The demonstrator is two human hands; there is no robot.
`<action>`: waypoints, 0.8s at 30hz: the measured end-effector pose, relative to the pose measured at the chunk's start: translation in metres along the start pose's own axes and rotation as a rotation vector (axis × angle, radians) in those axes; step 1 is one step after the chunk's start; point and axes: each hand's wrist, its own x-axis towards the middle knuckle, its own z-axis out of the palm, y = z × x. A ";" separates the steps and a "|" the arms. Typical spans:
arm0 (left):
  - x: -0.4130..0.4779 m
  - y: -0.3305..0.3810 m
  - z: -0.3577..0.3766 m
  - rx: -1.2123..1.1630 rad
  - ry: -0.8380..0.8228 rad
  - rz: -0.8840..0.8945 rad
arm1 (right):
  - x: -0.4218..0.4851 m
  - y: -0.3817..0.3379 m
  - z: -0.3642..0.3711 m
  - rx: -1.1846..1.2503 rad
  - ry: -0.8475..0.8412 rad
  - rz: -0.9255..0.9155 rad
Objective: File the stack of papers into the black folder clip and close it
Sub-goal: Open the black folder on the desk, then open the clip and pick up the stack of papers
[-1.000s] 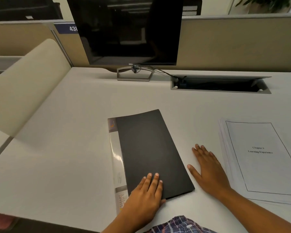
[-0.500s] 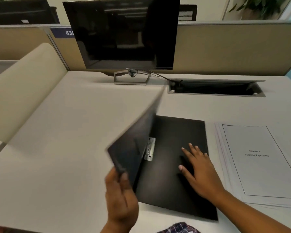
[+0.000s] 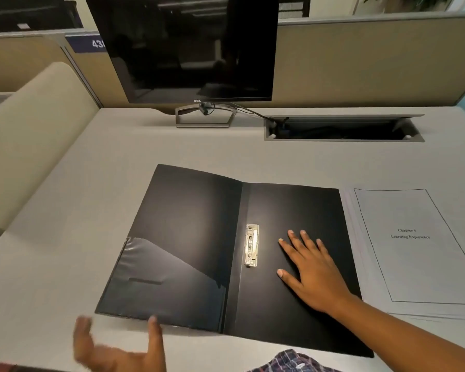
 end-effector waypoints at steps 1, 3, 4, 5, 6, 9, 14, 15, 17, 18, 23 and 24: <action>0.001 0.004 0.004 -0.014 -0.079 0.111 | 0.002 -0.004 0.001 0.002 0.008 -0.010; 0.006 0.007 0.020 0.026 -0.405 0.239 | 0.005 -0.011 0.002 -0.005 0.015 -0.044; 0.010 0.009 0.032 0.093 -0.593 0.280 | 0.007 -0.014 0.003 -0.012 0.015 -0.064; 0.016 0.008 0.046 0.179 -0.728 0.349 | 0.009 -0.016 0.002 -0.018 0.013 -0.085; 0.022 0.009 0.061 0.251 -0.820 0.442 | 0.011 -0.017 0.002 -0.024 0.011 -0.103; 0.044 0.008 0.104 0.376 -0.955 0.672 | 0.014 -0.017 0.000 -0.033 0.015 -0.118; 0.067 0.008 0.140 0.343 -1.073 0.623 | 0.013 -0.018 0.000 -0.014 0.029 -0.104; 0.069 0.006 0.143 0.299 -1.092 0.578 | 0.014 -0.018 0.001 -0.014 0.032 -0.105; 0.072 0.003 0.145 0.218 -1.112 0.493 | 0.014 -0.017 0.002 -0.016 0.034 -0.103; 0.072 0.001 0.146 0.201 -1.108 0.473 | 0.014 -0.017 0.003 -0.017 0.038 -0.104; 0.070 0.002 0.148 0.228 -1.072 0.449 | 0.016 -0.017 0.004 -0.024 0.038 -0.102; 0.070 0.004 0.148 0.236 -1.069 0.453 | 0.016 -0.017 0.003 -0.023 0.040 -0.102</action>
